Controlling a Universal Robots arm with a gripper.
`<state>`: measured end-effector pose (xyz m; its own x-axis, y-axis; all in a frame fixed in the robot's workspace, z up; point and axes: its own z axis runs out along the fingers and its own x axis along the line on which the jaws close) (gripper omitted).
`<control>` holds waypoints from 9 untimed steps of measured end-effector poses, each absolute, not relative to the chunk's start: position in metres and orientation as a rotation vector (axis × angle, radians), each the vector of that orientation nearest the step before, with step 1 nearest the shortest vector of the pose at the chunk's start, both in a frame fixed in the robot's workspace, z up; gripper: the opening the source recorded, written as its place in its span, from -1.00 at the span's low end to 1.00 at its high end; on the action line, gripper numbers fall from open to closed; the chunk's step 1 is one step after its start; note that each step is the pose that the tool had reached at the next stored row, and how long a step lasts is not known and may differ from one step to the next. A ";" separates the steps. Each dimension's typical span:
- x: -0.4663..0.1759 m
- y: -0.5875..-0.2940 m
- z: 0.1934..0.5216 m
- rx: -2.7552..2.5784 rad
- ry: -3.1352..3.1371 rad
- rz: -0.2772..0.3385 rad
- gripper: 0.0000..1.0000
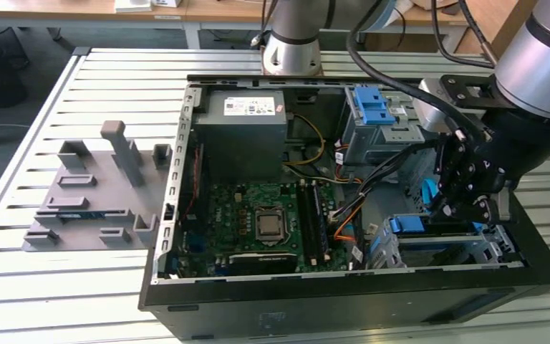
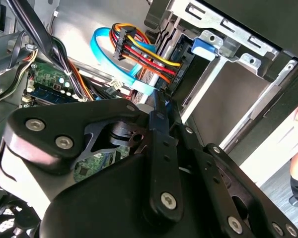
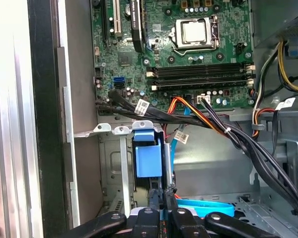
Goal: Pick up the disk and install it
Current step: 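Insert the second disk wire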
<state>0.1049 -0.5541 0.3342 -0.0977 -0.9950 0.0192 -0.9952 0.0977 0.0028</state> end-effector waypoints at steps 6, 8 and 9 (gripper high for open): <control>0.107 -0.554 0.333 2.095 -2.319 0.017 -0.68; 0.107 -0.554 0.332 2.095 -2.320 0.017 -0.68; 0.107 -0.555 0.332 2.095 -2.320 0.017 -0.68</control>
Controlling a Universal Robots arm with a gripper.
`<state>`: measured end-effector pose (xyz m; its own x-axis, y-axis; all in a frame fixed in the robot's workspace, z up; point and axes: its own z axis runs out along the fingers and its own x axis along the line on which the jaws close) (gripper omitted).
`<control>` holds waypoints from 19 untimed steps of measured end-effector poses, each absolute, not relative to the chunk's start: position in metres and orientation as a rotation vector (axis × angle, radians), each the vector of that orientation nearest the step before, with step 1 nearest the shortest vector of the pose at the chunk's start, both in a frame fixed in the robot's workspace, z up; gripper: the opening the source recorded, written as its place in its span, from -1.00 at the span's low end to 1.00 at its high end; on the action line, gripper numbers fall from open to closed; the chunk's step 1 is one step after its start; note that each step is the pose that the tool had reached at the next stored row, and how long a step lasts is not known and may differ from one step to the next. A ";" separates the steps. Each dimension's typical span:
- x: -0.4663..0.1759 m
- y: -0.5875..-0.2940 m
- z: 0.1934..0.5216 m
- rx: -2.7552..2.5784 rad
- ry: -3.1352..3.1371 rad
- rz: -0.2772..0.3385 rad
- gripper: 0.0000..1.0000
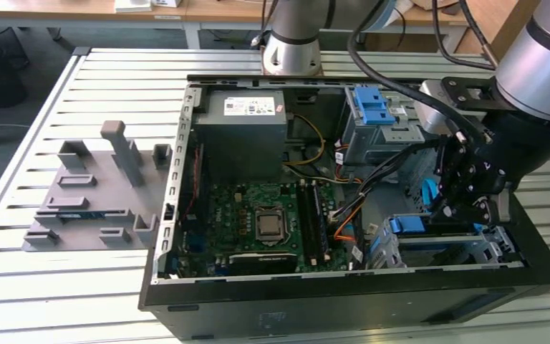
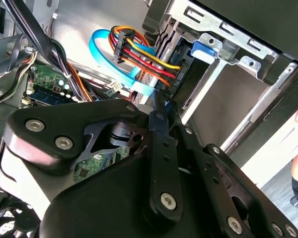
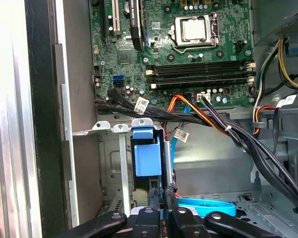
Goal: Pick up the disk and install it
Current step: 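Insert the second disk wire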
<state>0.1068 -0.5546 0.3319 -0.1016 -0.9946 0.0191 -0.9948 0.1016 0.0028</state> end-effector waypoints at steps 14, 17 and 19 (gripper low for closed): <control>0.107 -0.556 0.328 2.095 -2.320 0.017 -0.65; 0.107 -0.556 0.329 2.095 -2.320 0.017 -0.53; 0.107 -0.556 0.329 2.095 -2.320 0.017 -0.53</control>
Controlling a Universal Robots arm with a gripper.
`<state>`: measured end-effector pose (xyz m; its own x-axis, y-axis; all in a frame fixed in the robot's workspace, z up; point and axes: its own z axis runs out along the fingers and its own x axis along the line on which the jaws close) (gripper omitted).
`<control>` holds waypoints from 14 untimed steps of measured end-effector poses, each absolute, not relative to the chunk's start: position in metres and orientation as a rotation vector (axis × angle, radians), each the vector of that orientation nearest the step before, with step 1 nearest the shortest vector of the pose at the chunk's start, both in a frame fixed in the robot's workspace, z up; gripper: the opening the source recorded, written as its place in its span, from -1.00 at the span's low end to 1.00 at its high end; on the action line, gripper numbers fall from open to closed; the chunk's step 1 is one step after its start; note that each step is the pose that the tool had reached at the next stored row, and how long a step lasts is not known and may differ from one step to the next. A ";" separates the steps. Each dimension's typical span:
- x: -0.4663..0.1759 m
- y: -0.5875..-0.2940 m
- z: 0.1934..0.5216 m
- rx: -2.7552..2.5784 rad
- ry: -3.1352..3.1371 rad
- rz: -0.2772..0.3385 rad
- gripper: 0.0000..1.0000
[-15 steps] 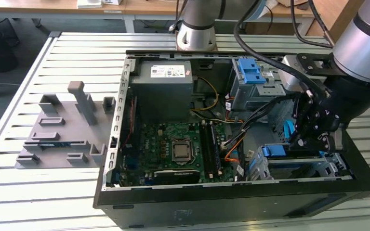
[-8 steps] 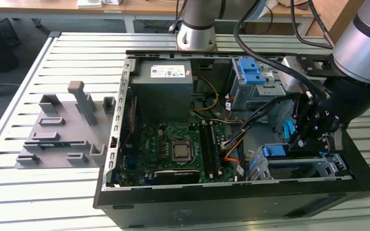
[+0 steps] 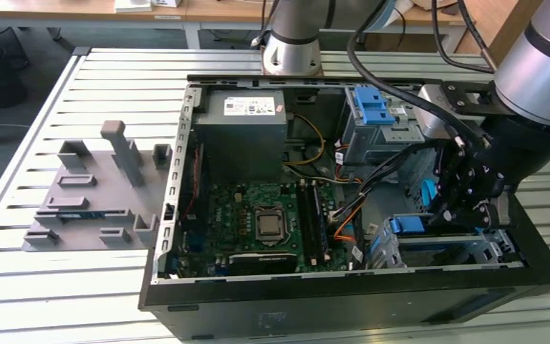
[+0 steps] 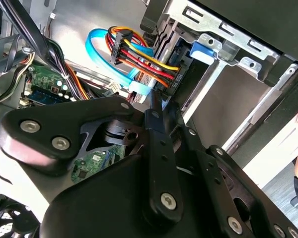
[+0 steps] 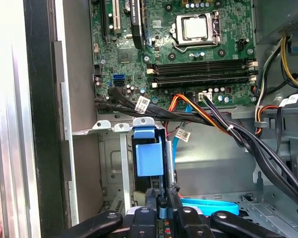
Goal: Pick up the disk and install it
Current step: 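Insert the second disk wire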
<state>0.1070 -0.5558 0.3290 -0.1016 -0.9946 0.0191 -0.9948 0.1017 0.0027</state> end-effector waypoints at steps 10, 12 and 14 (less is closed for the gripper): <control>0.107 -0.556 0.337 2.095 -2.320 0.017 -0.53; 0.107 -0.556 0.339 2.095 -2.320 0.017 -0.53; 0.107 -0.556 0.341 2.095 -2.320 0.017 -0.53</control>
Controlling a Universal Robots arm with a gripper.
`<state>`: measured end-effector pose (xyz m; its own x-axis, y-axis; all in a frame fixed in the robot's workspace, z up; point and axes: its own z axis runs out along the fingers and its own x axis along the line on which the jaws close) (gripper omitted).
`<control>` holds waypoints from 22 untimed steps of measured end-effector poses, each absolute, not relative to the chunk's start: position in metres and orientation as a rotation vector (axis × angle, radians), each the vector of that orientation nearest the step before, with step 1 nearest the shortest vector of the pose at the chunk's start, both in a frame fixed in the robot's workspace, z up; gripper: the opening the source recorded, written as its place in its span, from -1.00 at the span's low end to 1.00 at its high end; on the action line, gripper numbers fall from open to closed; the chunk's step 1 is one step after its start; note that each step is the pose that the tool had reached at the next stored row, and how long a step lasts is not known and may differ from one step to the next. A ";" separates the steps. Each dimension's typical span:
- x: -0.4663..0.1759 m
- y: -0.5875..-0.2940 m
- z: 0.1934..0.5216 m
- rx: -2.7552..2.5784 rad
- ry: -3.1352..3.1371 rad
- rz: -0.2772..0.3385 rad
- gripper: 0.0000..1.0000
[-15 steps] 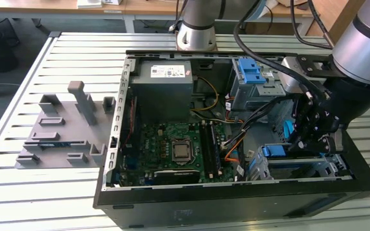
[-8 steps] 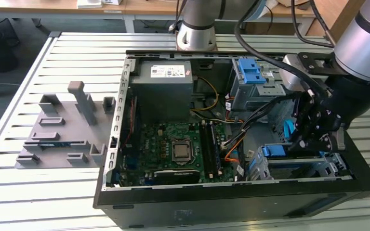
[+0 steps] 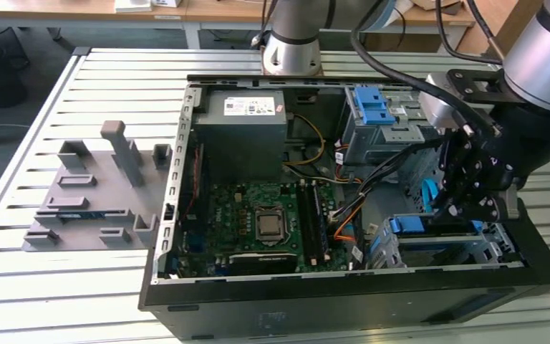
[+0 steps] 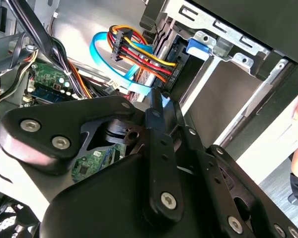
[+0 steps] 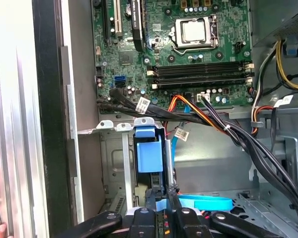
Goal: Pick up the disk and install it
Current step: 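Insert the second disk wire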
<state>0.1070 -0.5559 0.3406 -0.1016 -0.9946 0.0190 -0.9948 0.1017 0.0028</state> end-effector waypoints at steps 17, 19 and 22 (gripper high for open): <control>0.109 -0.556 0.333 2.095 -2.320 0.016 -0.79; 0.109 -0.556 0.333 2.096 -2.321 0.014 -0.79; 0.109 -0.556 0.335 2.096 -2.321 0.013 -0.79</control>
